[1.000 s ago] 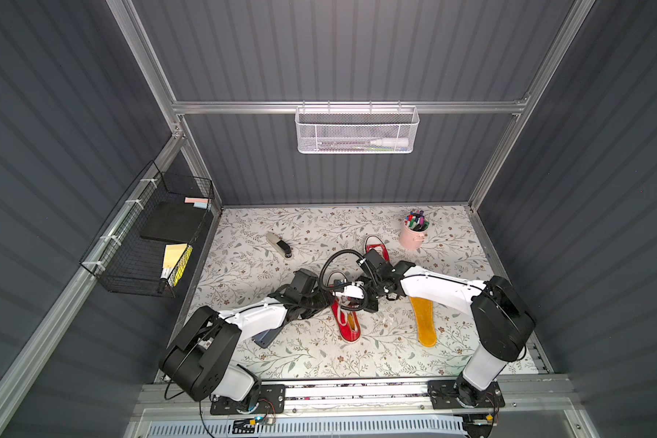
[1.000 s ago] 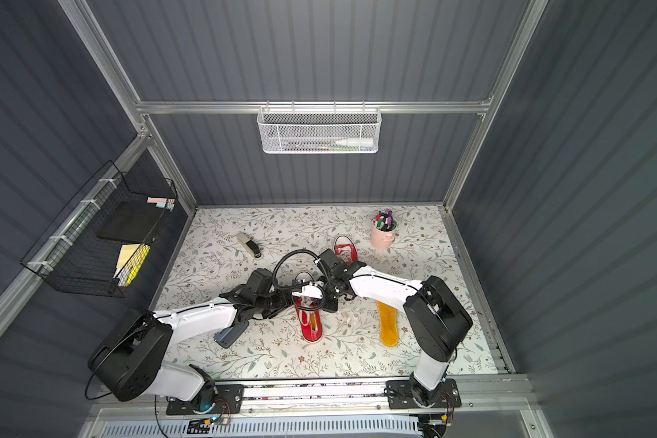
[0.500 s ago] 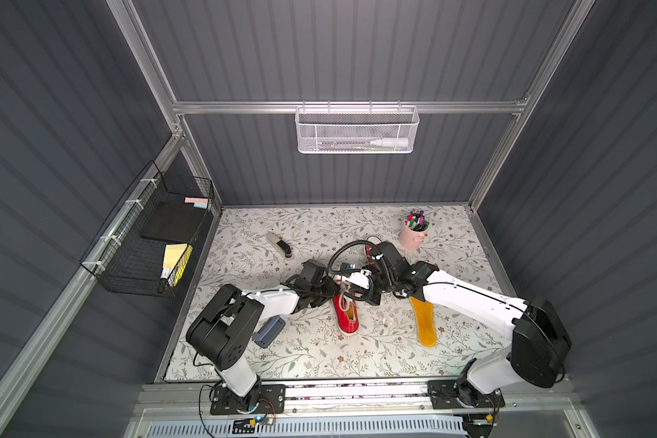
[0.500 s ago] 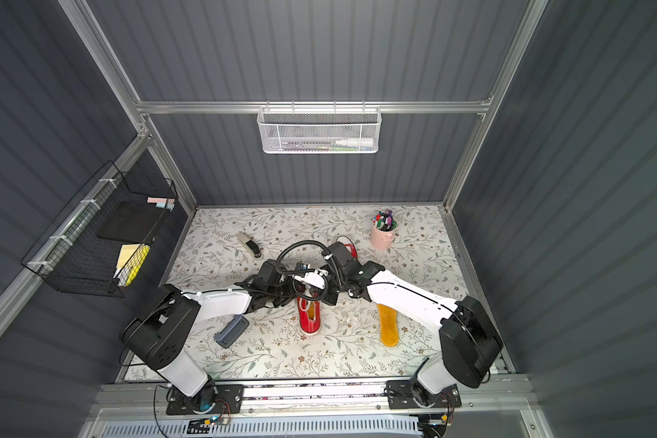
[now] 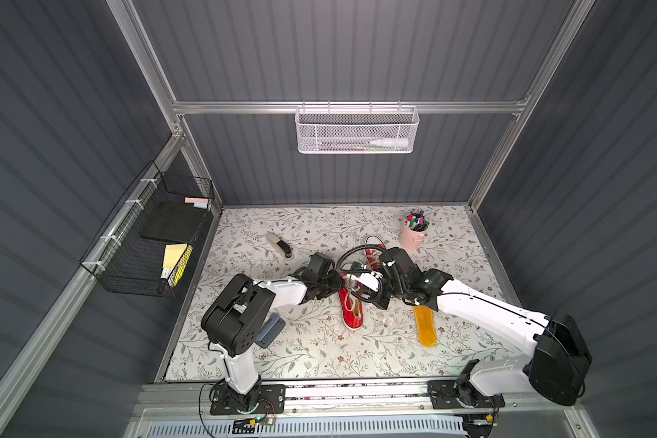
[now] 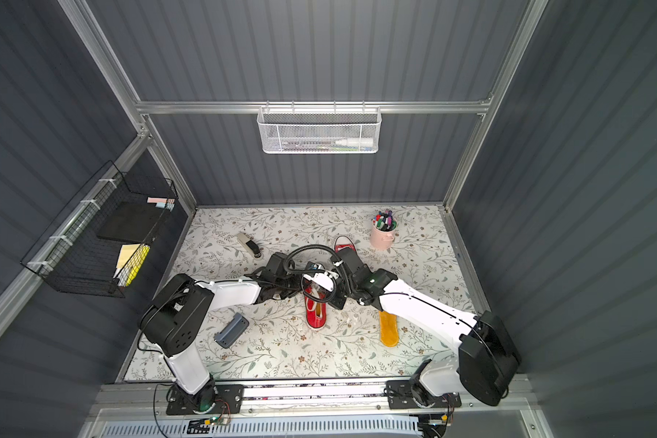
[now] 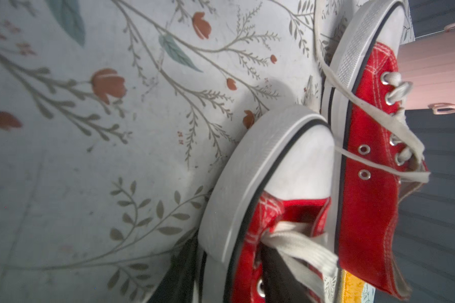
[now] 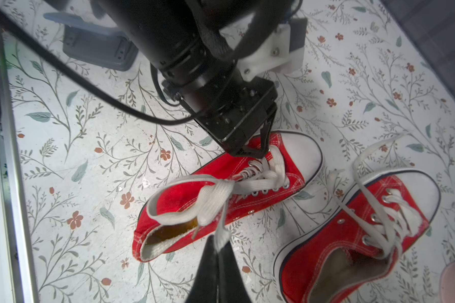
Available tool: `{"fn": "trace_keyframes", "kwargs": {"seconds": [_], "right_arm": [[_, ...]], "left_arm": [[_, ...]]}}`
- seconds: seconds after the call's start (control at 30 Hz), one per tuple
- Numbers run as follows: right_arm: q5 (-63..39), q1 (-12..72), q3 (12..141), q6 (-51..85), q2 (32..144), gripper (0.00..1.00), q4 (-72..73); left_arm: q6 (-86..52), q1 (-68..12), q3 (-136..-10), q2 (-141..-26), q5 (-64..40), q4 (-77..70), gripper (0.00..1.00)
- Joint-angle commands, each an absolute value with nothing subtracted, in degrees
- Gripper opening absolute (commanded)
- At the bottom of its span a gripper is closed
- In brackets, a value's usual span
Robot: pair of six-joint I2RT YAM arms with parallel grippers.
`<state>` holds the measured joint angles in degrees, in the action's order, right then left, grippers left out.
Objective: Remove the insole from the shoe
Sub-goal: Untie the shoelace on the shoe.
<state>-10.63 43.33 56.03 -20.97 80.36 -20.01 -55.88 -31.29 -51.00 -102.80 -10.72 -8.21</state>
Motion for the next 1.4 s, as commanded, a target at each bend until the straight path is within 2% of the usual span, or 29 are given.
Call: {"fn": "trace_keyframes", "kwargs": {"seconds": [0.0,0.2,0.27,0.3,0.37,0.43,0.5,0.57,0.7,0.8,0.97,1.2,1.37], "right_arm": [[-6.41,43.35,55.39,-14.89,84.85,0.00,-19.64],[-3.10,42.75,53.15,-8.81,86.28,0.01,-20.66],[-2.30,41.42,53.06,-6.63,85.42,0.17,-21.82],[-2.37,40.76,53.16,-5.74,84.75,0.30,-22.49],[-4.02,39.33,53.80,-4.34,82.99,0.46,-24.96],[-6.75,39.11,54.73,-4.19,81.05,0.54,-28.93],[-13.76,39.19,55.23,-5.54,78.90,0.57,-31.30],[-22.27,39.51,54.49,-5.80,76.52,0.57,-31.10],[-29.95,41.35,53.19,-3.90,76.56,0.45,-23.46],[-29.02,41.92,55.69,-2.53,80.48,0.40,-22.22],[-25.22,41.85,56.88,-2.54,84.99,0.45,-17.70],[-24.92,41.84,57.31,-2.51,89.94,0.42,-14.91],[-24.73,41.84,58.44,-1.94,91.73,0.33,-14.01]], "left_arm": [[-54.38,-30.32,-49.15,-104.38,-6.78,-2.33,0.42],[-54.67,-30.30,-48.52,-104.22,-7.38,-2.99,0.42],[-54.50,-30.31,-48.58,-104.13,-7.38,-2.66,0.42],[-54.49,-30.32,-48.60,-104.06,-7.39,-2.56,0.42],[-54.46,-30.32,-48.84,-103.75,-7.38,-2.26,0.42],[-54.41,-30.32,-48.85,-103.51,-7.47,-2.28,0.43],[-54.36,-30.31,-48.71,-103.27,-7.56,-2.39,0.43],[-54.35,-30.31,-48.75,-103.33,-7.86,-2.66,0.43],[-54.26,-30.32,-48.92,-103.80,-8.09,-2.72,0.43],[-54.31,-30.32,-48.87,-103.66,-8.26,-2.69,0.43],[-54.21,-30.32,-49.50,-103.96,-8.40,-2.55,0.43],[-54.19,-30.28,-49.42,-103.97,-8.26,-2.50,0.43],[-54.18,-30.32,-49.29,-103.93,-8.35,-2.55,0.43]]}}
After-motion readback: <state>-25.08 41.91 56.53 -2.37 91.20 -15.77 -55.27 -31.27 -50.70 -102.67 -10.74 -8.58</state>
